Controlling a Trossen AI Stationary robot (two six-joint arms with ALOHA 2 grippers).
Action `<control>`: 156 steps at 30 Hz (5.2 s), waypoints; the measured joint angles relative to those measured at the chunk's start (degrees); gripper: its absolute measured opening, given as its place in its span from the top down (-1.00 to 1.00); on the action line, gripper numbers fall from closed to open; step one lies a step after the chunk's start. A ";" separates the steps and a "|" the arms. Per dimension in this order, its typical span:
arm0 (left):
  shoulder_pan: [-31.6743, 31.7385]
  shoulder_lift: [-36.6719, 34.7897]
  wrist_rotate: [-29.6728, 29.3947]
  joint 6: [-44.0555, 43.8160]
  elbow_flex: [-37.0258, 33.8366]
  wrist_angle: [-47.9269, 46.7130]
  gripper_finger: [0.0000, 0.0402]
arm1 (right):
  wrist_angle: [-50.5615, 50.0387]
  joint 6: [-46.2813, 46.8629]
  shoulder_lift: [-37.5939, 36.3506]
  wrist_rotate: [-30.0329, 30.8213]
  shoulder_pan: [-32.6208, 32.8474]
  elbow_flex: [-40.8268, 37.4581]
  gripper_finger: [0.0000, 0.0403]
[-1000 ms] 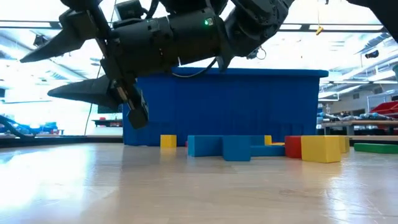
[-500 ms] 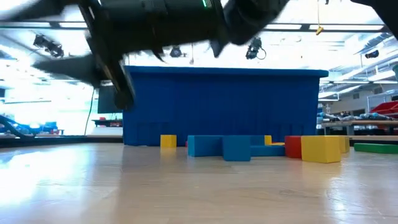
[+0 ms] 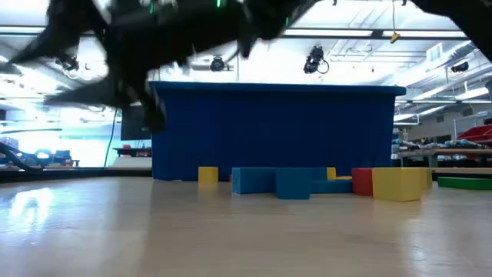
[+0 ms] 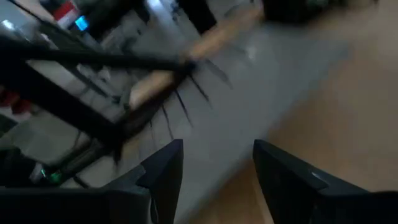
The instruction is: Sort Items/Unsort Items
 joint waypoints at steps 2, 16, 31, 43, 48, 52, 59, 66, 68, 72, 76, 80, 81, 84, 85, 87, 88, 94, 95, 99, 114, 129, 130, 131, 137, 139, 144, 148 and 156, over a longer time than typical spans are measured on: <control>-0.02 0.00 -0.11 -0.02 0.00 0.00 1.00 | 3.96 2.70 2.69 -1.86 0.06 0.00 0.02; -0.02 0.00 -0.47 0.02 0.00 0.03 1.00 | 11.18 8.72 9.13 -2.33 -0.18 5.10 0.03; -0.02 0.00 -0.67 1.18 0.00 -0.02 1.00 | 8.38 5.36 9.22 -1.66 -0.33 7.06 0.43; -0.02 0.00 -1.22 0.93 0.00 0.05 1.00 | 10.59 -0.05 9.22 -0.79 0.13 7.04 0.94; -0.02 0.00 -1.31 0.76 0.00 0.38 1.00 | 10.71 -1.34 9.17 -0.76 0.35 7.04 0.97; 0.10 0.01 -1.31 0.43 0.37 0.12 0.96 | 9.90 -1.56 8.75 -1.68 0.33 7.04 0.99; 0.63 0.17 -7.09 -1.84 4.32 -4.91 0.94 | 2.73 -8.28 3.03 -2.21 0.46 7.04 0.99; 0.53 0.11 -17.31 -4.76 10.13 -13.86 0.95 | -10.38 -15.38 -4.56 1.79 0.28 6.99 1.00; 0.59 0.11 -19.86 -5.07 11.49 -15.97 0.95 | -13.67 -17.01 -6.89 2.83 0.01 6.99 1.00; 1.05 -0.93 -24.08 -6.64 11.41 -17.12 0.95 | -19.35 -20.58 -11.35 5.28 -0.22 6.99 1.00; 1.52 -2.15 -28.22 -6.99 11.43 -17.29 0.95 | -23.77 -22.86 -15.91 6.97 -0.24 6.99 1.00; 1.96 -2.94 -34.09 -7.19 11.43 -17.35 0.95 | -26.58 -24.70 -19.90 8.07 -0.26 6.99 1.00; 2.04 -3.10 -35.64 -7.22 11.43 -17.39 0.95 | -27.24 -25.00 -20.81 8.22 -0.26 6.99 1.00; 2.64 -3.46 -39.92 -8.58 11.43 -17.63 0.95 | -29.36 -26.17 -23.65 8.90 -0.25 6.99 1.00; 2.83 -3.48 -40.78 -9.30 11.43 -17.62 0.95 | -30.33 -26.67 -24.53 9.51 -0.16 6.99 1.00; 3.50 -3.54 -41.44 -9.75 11.41 -17.45 0.95 | -32.25 -27.69 -26.40 11.35 0.02 6.99 1.00; 3.96 -3.56 -41.60 -9.72 11.41 -17.20 0.95 | -33.64 -28.21 -27.36 12.20 0.02 6.99 1.00; 6.21 -3.61 -45.26 -8.99 11.50 -16.08 0.95 | -39.17 -29.29 -33.92 16.62 0.07 6.99 1.00; 6.62 -3.63 -45.32 -8.14 11.50 -15.86 0.96 | -39.72 -29.71 -35.00 17.36 0.26 6.99 1.00; 8.45 -3.63 -45.20 -3.04 11.52 -11.54 0.98 | -41.74 -31.87 -39.37 20.57 1.33 6.99 1.00; 18.78 -3.65 -34.61 35.06 11.56 19.86 1.00 | -49.31 -35.30 -53.77 31.42 3.60 7.02 1.00; 31.14 -4.38 -11.12 64.26 11.56 49.06 1.00 | -54.95 -36.68 -61.78 39.66 6.89 7.02 1.00; 31.87 -4.47 -9.65 65.02 11.56 50.53 1.00 | -55.27 -36.84 -62.28 40.68 7.11 7.02 1.00; 32.55 -4.63 -8.35 65.86 11.58 51.94 1.00 | -55.43 -37.14 -62.77 41.75 7.29 7.03 1.00; 35.71 -7.33 -5.23 71.91 11.58 54.74 1.00 | -56.04 -37.33 -64.89 49.01 8.77 7.04 1.00; 36.16 -8.82 -5.46 74.72 11.56 54.34 1.00 | -56.06 -37.31 -65.24 51.35 9.40 7.04 1.00; 37.23 -13.39 -5.09 78.09 11.58 51.57 1.00 | -56.00 -38.23 -65.75 53.64 9.62 7.04 1.00; 38.88 -15.83 -5.35 79.88 11.58 49.33 1.00 | -55.89 -38.95 -66.05 54.97 8.77 7.04 1.00; 42.74 -21.56 -4.98 82.18 11.58 40.55 1.00 | -55.22 -43.96 -66.55 53.94 6.13 7.06 1.00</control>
